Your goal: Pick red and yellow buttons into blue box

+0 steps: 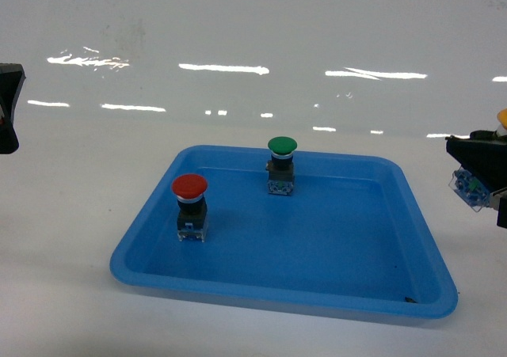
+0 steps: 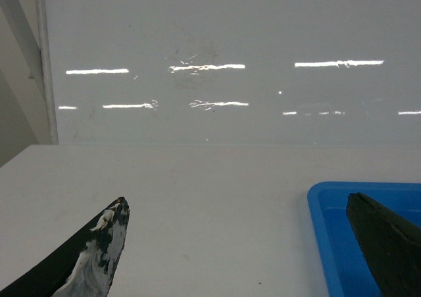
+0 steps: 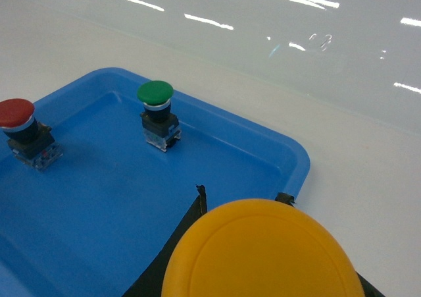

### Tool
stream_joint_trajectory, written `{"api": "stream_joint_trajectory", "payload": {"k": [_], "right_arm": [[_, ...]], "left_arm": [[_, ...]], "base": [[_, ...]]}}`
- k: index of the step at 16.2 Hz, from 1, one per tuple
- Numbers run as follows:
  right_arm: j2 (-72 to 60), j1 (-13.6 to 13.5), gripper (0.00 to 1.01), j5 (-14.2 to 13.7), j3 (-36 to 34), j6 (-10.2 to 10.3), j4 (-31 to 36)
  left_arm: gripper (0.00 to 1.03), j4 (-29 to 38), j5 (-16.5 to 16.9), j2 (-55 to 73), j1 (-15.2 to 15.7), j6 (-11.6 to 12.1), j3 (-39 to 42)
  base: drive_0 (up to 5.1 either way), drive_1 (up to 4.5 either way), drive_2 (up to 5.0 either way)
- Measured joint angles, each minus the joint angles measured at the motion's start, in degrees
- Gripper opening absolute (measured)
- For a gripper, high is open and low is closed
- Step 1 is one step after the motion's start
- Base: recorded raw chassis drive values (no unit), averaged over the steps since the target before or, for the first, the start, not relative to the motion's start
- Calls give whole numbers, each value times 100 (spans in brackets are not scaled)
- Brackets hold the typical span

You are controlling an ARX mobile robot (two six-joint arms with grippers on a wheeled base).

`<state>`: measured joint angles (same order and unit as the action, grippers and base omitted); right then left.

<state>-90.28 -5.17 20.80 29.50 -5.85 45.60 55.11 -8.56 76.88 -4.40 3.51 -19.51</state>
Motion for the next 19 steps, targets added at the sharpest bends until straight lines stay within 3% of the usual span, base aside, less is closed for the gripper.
{"api": "stream_joint_trajectory", "payload": {"k": [6, 11, 16, 18, 19], "right_arm": [[789, 166, 25, 116, -286, 52, -354], [901, 219, 25, 127, -356, 90, -363], [901, 219, 25, 127, -356, 92, -363], [901, 219, 25, 127, -356, 92, -361], [901, 219, 25, 129, -356, 92, -363]], "left_arm": [[98, -7, 7, 0, 0, 0, 0], [98, -474, 855, 483, -133, -81, -42], [98, -855, 1821, 422, -758, -411, -42], [98, -883, 1805, 538, -1014, -457, -63], [98, -835, 1580, 675, -1047, -382, -109]], "base": [[0, 0, 0], [0, 0, 0], [0, 0, 0], [0, 0, 0], [0, 0, 0]]}}
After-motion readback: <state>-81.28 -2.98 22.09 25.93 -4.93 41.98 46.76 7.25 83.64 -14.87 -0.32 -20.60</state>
